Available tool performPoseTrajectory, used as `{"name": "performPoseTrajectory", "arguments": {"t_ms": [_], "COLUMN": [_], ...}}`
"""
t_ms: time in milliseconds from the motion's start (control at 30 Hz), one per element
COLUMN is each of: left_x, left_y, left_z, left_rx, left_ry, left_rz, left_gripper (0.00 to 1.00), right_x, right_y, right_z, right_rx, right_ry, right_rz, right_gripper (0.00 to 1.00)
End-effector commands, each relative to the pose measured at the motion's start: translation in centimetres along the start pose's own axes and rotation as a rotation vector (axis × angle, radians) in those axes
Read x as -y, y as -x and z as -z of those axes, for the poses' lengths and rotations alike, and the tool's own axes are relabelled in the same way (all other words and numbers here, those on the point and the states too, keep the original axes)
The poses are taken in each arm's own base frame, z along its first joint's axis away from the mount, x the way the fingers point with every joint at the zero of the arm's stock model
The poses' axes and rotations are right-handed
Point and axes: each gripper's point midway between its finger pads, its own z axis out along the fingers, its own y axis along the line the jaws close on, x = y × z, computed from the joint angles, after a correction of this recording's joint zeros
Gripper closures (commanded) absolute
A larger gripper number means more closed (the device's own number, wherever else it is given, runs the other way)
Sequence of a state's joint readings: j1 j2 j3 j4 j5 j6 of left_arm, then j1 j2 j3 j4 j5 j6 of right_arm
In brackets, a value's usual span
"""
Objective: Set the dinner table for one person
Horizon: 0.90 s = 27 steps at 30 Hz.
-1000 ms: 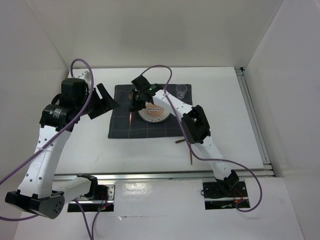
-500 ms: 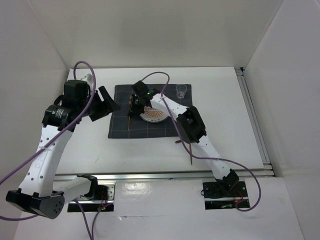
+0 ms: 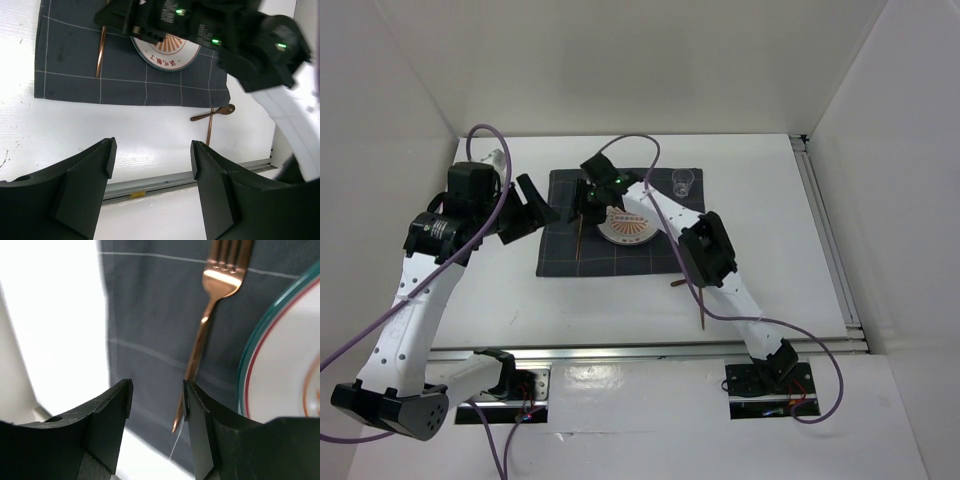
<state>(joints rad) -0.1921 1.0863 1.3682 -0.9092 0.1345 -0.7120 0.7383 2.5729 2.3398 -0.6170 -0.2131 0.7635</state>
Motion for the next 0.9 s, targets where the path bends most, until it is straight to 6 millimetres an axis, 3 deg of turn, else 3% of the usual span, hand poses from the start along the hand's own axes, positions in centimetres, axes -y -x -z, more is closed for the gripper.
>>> {"name": "performPoseTrajectory", "arguments": {"t_ms": [0,33,67,133,167,200,233,267,300,333,367,400,433,533,633,733,867], "left_x": [0.5,0.7,0.7,0.9,1.1,1.1,1.1,1.2,0.9,0.7,0.9,0.7,0.7,0.5,0.1,0.1,0.0], "left_y": [1.5,1.8,2.2,2.4,2.6,2.6,2.6,2.5,2.3,2.1,2.0,1.5,1.3,0.4,-0.4,-0.8,-1.7], "left_z": [0.6,0.6,0.8,1.0,1.3,1.0,1.0,1.0,0.8,0.4,0.4,0.2,-0.2,-1.2,-2.3,-3.1,-4.3], "left_rx": [0.068,0.070,0.087,0.095,0.103,0.096,0.095,0.090,0.083,0.078,0.071,0.053,0.045,0.012,-0.020,-0.057,-0.113], "left_ry": [-0.011,-0.013,-0.008,-0.014,-0.019,-0.014,-0.014,-0.021,-0.016,-0.012,-0.022,-0.023,-0.028,-0.046,-0.047,-0.047,-0.060], "left_rz": [-0.009,-0.009,-0.010,-0.021,-0.023,-0.021,-0.021,-0.022,-0.029,-0.029,-0.029,-0.027,-0.027,-0.025,-0.020,-0.014,-0.028], "left_gripper": [0.22,0.22,0.22,0.22,0.22,0.22,0.22,0.22,0.22,0.22,0.22,0.22,0.22,0.22,0.22,0.22,0.22], "right_x": [-8.0,-7.6,-8.3,-5.5,-5.6,-4.3,0.1,0.3,2.3,7.2,9.1,9.8,13.9,18.0,19.1,20.1,21.6], "right_y": [4.2,3.7,4.5,2.9,3.6,2.9,0.4,0.4,-0.5,-3.1,-4.1,-4.9,-7.6,-11.6,-13.6,-14.1,-12.9], "right_z": [10.3,10.7,13.7,14.6,18.5,19.5,18.8,22.4,23.4,23.0,23.9,26.3,26.0,27.3,27.2,26.0,24.0], "right_rx": [0.170,0.160,0.211,0.196,0.276,0.283,0.230,0.299,0.297,0.236,0.228,0.257,0.206,0.153,0.123,0.094,0.069], "right_ry": [0.135,0.124,0.123,0.033,0.012,-0.025,-0.125,-0.132,-0.170,-0.261,-0.290,-0.279,-0.358,-0.411,-0.403,-0.432,-0.512], "right_rz": [0.110,0.121,0.149,0.157,0.156,0.150,0.131,0.099,0.066,0.007,-0.040,-0.093,-0.145,-0.278,-0.312,-0.356,-0.396], "right_gripper": [0.44,0.44,0.44,0.44,0.44,0.44,0.48,0.51,0.53,0.54,0.59,0.59,0.59,0.52,0.43,0.43,0.48]}}
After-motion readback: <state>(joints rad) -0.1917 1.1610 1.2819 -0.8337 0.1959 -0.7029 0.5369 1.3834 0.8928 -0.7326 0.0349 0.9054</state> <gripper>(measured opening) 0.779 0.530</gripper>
